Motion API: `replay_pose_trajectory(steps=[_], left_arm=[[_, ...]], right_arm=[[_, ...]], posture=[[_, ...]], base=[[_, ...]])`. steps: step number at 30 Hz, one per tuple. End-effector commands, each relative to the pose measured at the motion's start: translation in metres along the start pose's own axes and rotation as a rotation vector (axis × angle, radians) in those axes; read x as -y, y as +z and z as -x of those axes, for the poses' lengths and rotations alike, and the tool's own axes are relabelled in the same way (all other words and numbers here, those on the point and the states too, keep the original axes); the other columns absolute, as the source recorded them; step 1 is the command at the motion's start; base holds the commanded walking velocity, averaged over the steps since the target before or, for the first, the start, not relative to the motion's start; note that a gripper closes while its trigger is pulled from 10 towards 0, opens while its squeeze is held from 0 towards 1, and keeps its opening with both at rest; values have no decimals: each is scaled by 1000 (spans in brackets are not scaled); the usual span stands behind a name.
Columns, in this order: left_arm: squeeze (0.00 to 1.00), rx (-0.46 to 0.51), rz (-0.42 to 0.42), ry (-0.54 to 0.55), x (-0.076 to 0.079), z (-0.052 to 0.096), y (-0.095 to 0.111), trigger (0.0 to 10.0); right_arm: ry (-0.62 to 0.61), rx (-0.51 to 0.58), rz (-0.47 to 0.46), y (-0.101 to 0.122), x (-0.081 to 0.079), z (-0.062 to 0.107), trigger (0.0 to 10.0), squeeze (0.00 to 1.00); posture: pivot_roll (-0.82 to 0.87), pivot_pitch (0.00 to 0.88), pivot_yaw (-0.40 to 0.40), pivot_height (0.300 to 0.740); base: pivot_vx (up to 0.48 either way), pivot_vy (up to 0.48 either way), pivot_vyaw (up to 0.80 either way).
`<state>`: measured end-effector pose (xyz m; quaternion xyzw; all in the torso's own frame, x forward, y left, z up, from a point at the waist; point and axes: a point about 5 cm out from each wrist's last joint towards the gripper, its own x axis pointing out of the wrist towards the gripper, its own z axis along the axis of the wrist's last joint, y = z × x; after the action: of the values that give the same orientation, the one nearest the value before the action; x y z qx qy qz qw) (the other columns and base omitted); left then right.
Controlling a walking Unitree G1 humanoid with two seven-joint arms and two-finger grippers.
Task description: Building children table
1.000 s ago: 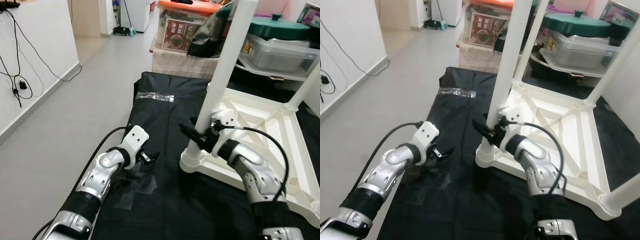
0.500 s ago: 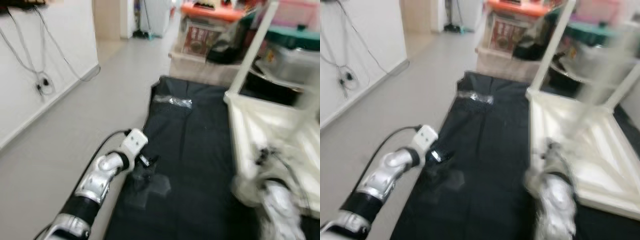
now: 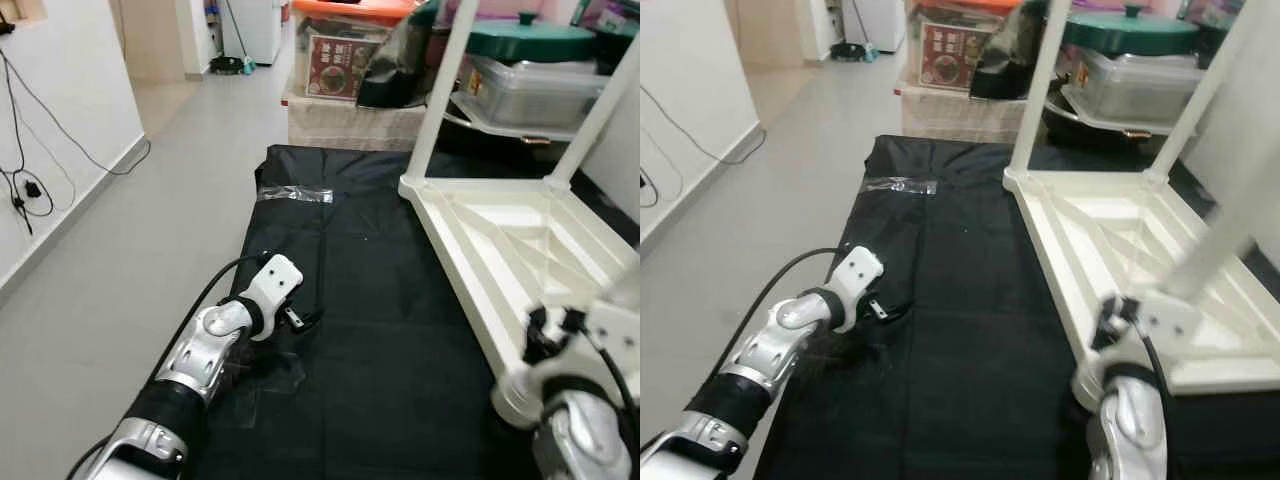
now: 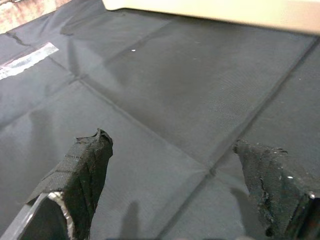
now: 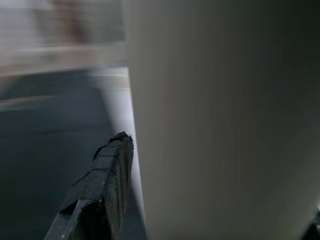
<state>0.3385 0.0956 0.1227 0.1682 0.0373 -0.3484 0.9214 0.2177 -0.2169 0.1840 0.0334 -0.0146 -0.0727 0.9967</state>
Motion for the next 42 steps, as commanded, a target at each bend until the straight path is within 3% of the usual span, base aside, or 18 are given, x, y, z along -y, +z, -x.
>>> replay_pose_trajectory(steps=[1, 9, 12, 15, 16, 17, 18, 19, 30, 31, 32, 33, 35, 36, 38, 39, 41, 42], left_arm=[[0, -12, -1, -7, 3, 0, -4, 10000], [0, -6, 0, -1, 1, -1, -2, 10000], [0, 3, -3, -4, 3, -5, 1, 10000], [0, 6, -2, -5, 3, -6, 1, 10000], [0, 12, -1, -4, 4, -7, 3, 10000], [0, 15, 0, -1, 3, -6, 4, 10000], [0, 15, 0, -1, 3, -6, 4, 10000], [0, 16, -1, 4, 2, -5, 3, 10000], [0, 6, -3, 21, -1, -1, -1, 10000], [0, 5, 0, 21, 0, 0, -3, 10000], [0, 5, 0, 21, 0, 0, -3, 10000], [0, 3, 5, 18, 1, 1, -4, 10000], [0, 3, 5, 18, 1, 1, -4, 10000], [0, 3, 8, 15, 2, 2, -5, 10000], [0, 0, 9, 7, 2, 3, -5, 10000], [0, -3, 7, -1, 2, 2, -5, 10000], [0, -4, 4, -6, 1, 2, -4, 10000], [0, -6, -1, -12, 1, 1, -4, 10000]], right_arm=[[345, 72, 11, 19, -15, 7, 10000, 0], [535, -17, 78, 8, 5, -5, 10000, 0], [669, -95, 75, -16, -6, -39, 10000, 0], [682, -104, 81, -18, -10, -45, 10000, 0], [706, -92, 77, -17, -17, -56, 8471, 0], [713, -78, 72, -14, -22, -67, 3647, 0], [713, -78, 72, -14, -22, -67, 3647, 0], [722, -45, 59, -9, -27, -81, 0, 0], [266, -24, 71, -4, 4, -97, 0, 0], [-45, -93, 81, -15, 24, -86, 0, 0], [-45, -93, 81, -15, 24, -86, 0, 0], [-320, -137, 123, -31, 34, -54, 0, 0], [-320, -137, 123, -31, 34, -54, 0, 0], [-505, -163, 155, -37, 41, -27, 0, 0], [-564, -191, 180, -43, 33, -3, 0, 0], [-583, -202, 164, -46, 25, 8, 4902, 0], [-586, -211, 148, -48, 20, 12, 4902, 0], [-535, -183, 108, -45, 14, 10, 10000, 0]], posture=[[78, 0, -95, 740], [87, 0, -102, 740], [99, 0, -107, 740], [99, 0, -107, 740], [126, 0, -120, 740], [134, 0, -124, 740], [134, 0, -124, 740], [141, 0, -130, 740], [139, 0, -140, 740], [130, 0, -138, 740], [130, 0, -138, 740], [122, 0, -128, 740], [122, 0, -128, 740], [122, 0, -128, 740], [94, 0, -95, 740], [86, 0, -83, 740], [86, 0, -83, 740], [71, 0, -69, 740]], base=[[0, 0, 0], [0, 0, 0], [0, 0, 0], [0, 0, 0], [0, 0, 0], [0, 0, 0], [0, 0, 0], [0, 0, 0], [0, 0, 0], [0, 0, 0], [0, 0, 0], [0, 0, 0], [0, 0, 0], [0, 0, 0], [0, 0, 0], [0, 0, 0], [0, 0, 0], [0, 0, 0]])
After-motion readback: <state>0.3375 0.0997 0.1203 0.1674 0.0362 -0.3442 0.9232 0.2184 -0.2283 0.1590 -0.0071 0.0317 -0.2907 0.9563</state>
